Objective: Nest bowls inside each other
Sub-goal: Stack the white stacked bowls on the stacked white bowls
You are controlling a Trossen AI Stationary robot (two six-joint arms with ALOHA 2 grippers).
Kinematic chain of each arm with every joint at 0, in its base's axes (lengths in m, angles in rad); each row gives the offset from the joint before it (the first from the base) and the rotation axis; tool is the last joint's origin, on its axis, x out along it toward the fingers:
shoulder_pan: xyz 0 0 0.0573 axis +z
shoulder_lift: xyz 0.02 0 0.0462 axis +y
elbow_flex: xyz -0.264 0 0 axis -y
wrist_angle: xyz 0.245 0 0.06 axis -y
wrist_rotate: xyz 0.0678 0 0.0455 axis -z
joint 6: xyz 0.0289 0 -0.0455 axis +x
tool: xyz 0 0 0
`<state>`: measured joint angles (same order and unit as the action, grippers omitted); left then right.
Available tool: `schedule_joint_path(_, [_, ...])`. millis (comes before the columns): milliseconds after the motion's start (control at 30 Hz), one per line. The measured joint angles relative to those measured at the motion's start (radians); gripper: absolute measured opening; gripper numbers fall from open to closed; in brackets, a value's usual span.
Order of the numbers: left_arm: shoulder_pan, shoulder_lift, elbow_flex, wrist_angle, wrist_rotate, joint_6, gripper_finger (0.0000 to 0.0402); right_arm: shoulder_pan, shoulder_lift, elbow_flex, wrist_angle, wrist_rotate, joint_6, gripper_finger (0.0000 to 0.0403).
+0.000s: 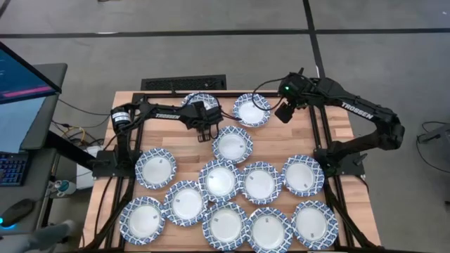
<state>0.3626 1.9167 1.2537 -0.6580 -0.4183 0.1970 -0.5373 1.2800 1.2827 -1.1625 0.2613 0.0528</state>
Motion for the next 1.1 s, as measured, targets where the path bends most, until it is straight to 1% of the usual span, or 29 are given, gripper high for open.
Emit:
schedule_joint_path(100, [0.000, 0.000, 0.000, 0.011, -0.025, 0.000, 0.0009, -0.002, 0.000, 0.000, 0.000, 0.000, 0.000, 0.0248])
schedule_joint_path(267, [-0.006, 0.000, 0.001, 0.008, -0.025, 0.000, 0.0008, -0.002, 0.000, 0.000, -0.005, 0.001, 0.000, 0.0248])
schedule_joint_path(400, [-0.045, 0.000, 0.032, -0.091, -0.051, -0.018, 0.0004, -0.008, 0.000, 0.000, -0.005, 0.001, -0.001, 0.0248])
schedule_joint_path(467, [-0.069, -0.002, 0.068, -0.139, -0.062, -0.018, 0.0003, -0.019, 0.000, 0.000, -0.005, 0.001, -0.001, 0.0248])
schedule_joint_path(600, [-0.116, -0.013, 0.162, -0.177, -0.080, 0.015, 0.0001, -0.047, 0.000, 0.000, -0.004, 0.000, -0.002, 0.0248])
schedule_joint_path(767, [-0.165, -0.019, 0.323, -0.268, -0.062, 0.047, 0.0001, -0.065, 0.000, 0.000, -0.004, -0.002, -0.013, 0.0248])
schedule_joint_path(867, [-0.197, -0.020, 0.391, -0.289, -0.046, 0.052, 0.0000, -0.068, 0.000, 0.000, -0.004, -0.002, -0.034, 0.0248])
schedule_joint_path(1000, [-0.262, -0.020, 0.451, -0.338, -0.038, 0.002, 0.0000, -0.068, 0.000, 0.000, -0.004, -0.007, -0.036, 0.0248])
schedule_joint_path(1100, [-0.322, -0.020, 0.467, -0.350, 0.003, -0.053, 0.0000, -0.068, 0.000, 0.000, -0.009, -0.032, -0.038, 0.0248])
